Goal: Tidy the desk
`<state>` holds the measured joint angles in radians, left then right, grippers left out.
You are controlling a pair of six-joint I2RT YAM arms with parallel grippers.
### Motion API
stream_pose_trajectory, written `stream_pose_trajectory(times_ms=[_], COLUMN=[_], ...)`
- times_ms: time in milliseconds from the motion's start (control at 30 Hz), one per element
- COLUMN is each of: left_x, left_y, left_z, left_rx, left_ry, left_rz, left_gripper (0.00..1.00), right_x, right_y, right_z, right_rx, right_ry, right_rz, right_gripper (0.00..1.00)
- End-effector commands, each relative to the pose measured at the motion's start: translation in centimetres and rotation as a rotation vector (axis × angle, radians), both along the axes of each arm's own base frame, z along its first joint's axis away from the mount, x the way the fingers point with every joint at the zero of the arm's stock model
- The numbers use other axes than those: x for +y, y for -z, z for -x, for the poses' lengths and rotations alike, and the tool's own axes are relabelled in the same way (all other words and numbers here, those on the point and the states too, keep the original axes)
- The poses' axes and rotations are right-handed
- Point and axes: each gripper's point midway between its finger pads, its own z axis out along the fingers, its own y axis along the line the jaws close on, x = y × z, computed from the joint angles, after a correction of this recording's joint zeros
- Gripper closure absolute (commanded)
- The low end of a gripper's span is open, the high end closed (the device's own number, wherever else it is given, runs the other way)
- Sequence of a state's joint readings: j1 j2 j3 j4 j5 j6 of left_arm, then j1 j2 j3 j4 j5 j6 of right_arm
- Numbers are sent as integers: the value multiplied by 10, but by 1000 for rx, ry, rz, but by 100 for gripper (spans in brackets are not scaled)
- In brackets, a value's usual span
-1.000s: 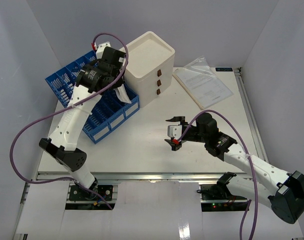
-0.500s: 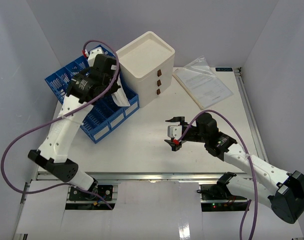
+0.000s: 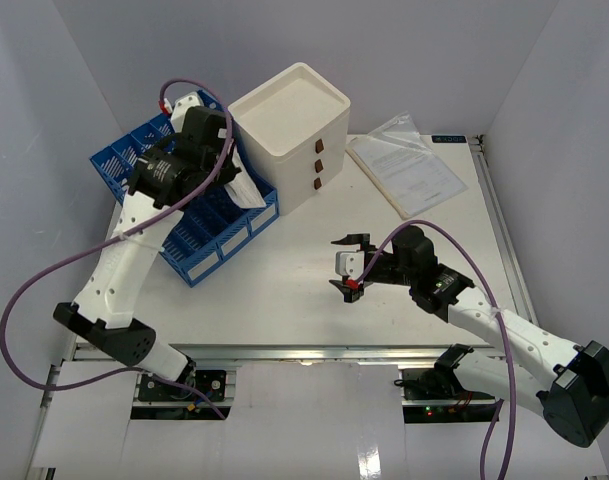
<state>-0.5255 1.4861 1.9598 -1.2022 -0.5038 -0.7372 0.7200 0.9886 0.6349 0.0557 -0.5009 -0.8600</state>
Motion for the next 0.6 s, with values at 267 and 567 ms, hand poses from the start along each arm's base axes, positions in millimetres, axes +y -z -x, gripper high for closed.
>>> stream_pose_trajectory(times_ms=[267, 567], left_x=[-15, 27], left_y=[-24, -21], left_z=[-6, 64], left_rx=[-78, -95], left_ry=[26, -23], left_rz=[111, 173], left_gripper=[100, 100], right_x=[0, 1], right_y=[-3, 1], right_z=[-2, -1], right_rx=[-30, -23], right_ry=[-2, -9], right_rz=[-21, -11], right_gripper=[10, 10])
